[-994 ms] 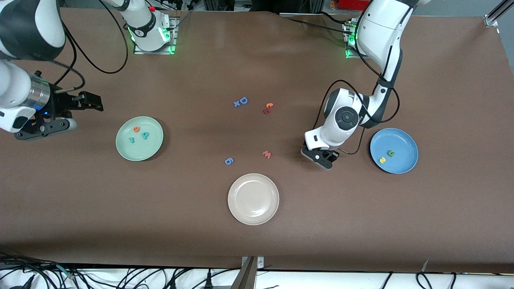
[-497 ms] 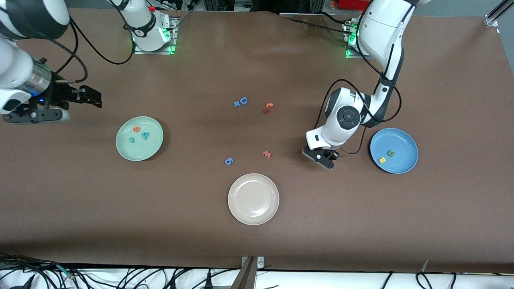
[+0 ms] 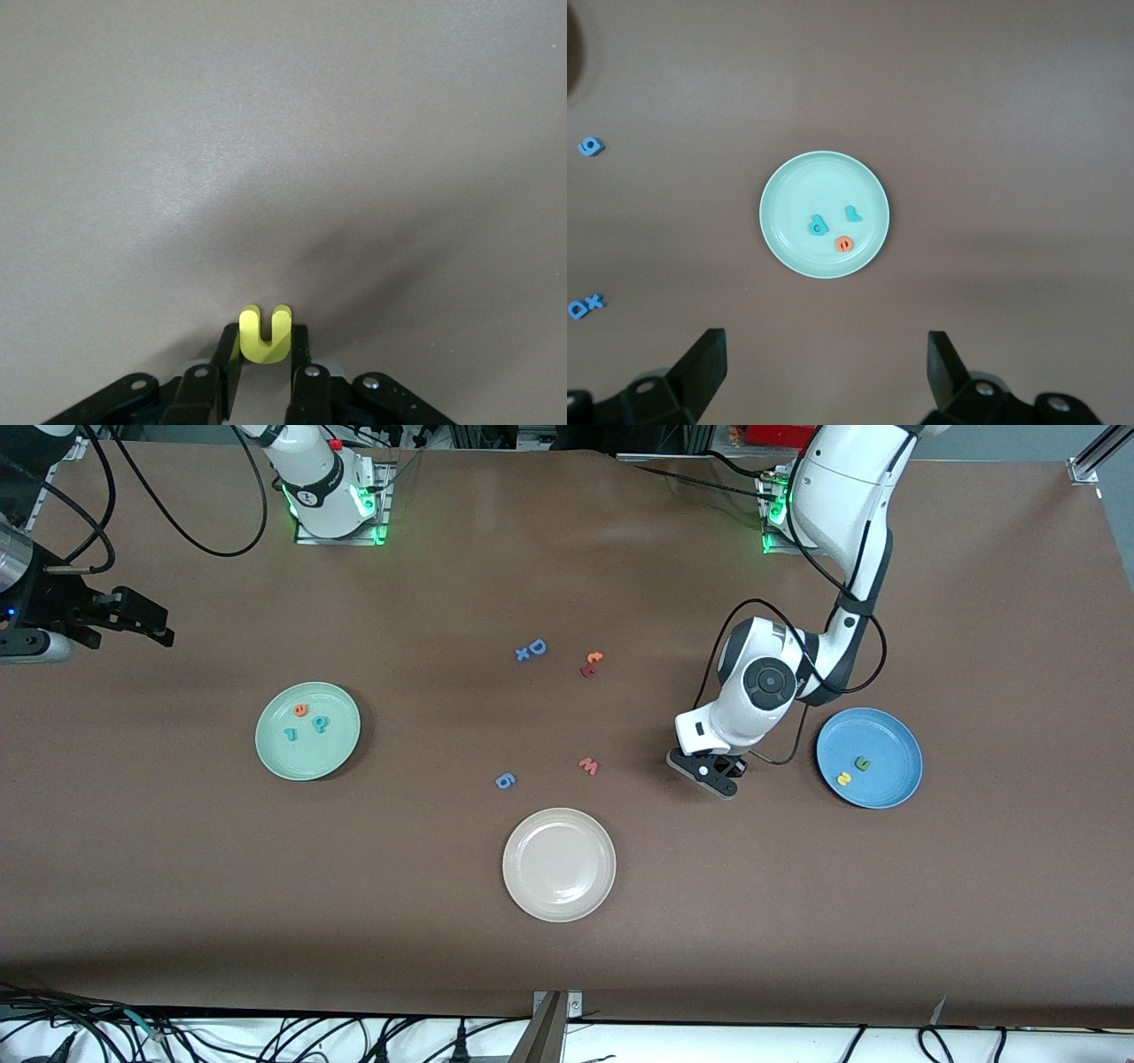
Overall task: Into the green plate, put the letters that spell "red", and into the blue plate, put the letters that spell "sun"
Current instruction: 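Carry the yellow u to the blue plate while the right gripper rests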
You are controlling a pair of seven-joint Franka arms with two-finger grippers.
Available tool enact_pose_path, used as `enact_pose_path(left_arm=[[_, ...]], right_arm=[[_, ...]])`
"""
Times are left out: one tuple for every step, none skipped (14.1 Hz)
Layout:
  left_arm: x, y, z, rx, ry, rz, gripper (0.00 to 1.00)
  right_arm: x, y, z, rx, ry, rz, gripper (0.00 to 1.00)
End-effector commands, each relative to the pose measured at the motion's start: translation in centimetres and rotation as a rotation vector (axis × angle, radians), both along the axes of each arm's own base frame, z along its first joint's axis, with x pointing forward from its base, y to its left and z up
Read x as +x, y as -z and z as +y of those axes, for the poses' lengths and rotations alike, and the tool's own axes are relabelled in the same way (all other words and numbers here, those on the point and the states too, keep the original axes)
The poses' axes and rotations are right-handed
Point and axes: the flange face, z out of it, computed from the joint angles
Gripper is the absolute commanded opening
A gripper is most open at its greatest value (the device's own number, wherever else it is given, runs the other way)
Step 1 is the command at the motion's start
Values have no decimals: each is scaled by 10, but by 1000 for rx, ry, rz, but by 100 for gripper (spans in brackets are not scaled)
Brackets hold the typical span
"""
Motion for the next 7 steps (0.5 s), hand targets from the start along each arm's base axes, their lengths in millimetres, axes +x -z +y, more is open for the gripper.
enact_pose_path(left_arm=[[10,-22,30,7,45,-26,12],[15,-24,44,21,71,-29,12],[19,-27,58,32,93,-33,12],[23,-28,71,39,117,-34,13],[27,-36,93,43,149,-33,13],[32,-39,114,53,194,-35,13],[38,-42,140,72,233,-44,13]], right_arm=[[-6,0,-2,-7,-10,14,100],[0,1,0,-41,-20,9,100],[3,-2,1,-73,-28,11,100],[3,0,-1,-69,-22,14,100],[4,1,-1,-69,-19,15,100],[4,1,1,-69,-22,14,100],[4,1,2,-68,-26,14,100]])
